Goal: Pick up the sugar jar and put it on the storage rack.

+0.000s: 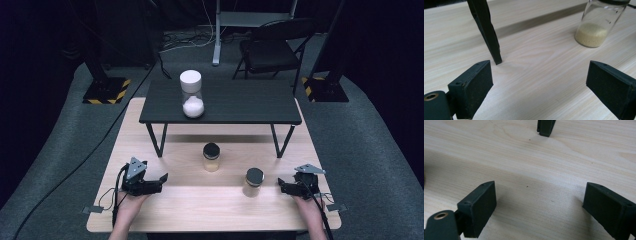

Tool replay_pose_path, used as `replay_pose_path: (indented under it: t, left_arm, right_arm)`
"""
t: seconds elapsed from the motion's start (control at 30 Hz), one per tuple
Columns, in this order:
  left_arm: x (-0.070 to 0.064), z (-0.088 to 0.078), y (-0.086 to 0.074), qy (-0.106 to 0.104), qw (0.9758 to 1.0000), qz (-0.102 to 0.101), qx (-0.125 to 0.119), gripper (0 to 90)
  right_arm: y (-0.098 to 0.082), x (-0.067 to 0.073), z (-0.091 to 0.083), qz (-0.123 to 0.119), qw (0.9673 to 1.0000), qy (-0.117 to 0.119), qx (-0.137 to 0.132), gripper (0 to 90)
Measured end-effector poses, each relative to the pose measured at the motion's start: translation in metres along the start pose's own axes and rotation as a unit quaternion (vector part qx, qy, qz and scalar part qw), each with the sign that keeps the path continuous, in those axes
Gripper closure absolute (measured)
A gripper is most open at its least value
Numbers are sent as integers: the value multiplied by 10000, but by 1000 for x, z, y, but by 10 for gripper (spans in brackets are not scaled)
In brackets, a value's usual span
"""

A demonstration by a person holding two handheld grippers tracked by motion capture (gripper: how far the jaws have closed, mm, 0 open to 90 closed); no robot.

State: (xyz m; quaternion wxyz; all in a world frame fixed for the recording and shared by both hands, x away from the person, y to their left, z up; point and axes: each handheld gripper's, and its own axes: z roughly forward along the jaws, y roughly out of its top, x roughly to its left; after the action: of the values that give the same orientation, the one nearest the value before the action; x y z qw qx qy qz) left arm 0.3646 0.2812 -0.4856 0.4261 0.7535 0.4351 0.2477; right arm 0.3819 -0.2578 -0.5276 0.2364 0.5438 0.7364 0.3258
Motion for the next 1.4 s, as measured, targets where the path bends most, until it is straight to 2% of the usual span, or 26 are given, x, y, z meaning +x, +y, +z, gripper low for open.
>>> replay_pose_path:
  t: [0.13,0.43,0.47,0.63,0.7,0.83,1.07,1.4]
  left_arm:
    - [2,3,-4,37,9999,24,100,65]
    - [7,12,-14,41,9994,-128,307,65]
    - [9,15,-16,40,9989,-181,419,65]
    - [11,20,-20,27,9979,-197,611,65]
    - [12,24,-24,75,9967,-124,800,66]
    - [14,29,-28,51,9950,-138,984,65]
    - [16,32,-31,18,9938,-255,1083,66]
    - [13,34,-31,150,9936,-142,1111,58]
  right_arm:
    - [0,0,0,-2,10000,1,0,105]
    - [0,0,0,-1,10000,0,0,105]
    - [0,0,0,-1,10000,0,0,105]
    - [0,0,0,1,10000,-1,1,105]
    - [0,0,0,1,10000,-1,0,105]
    - [0,0,0,0,10000,-1,1,105]
    - [0,0,0,0,10000,-1,1,105]
    - [0,0,0,2,10000,-3,0,105]
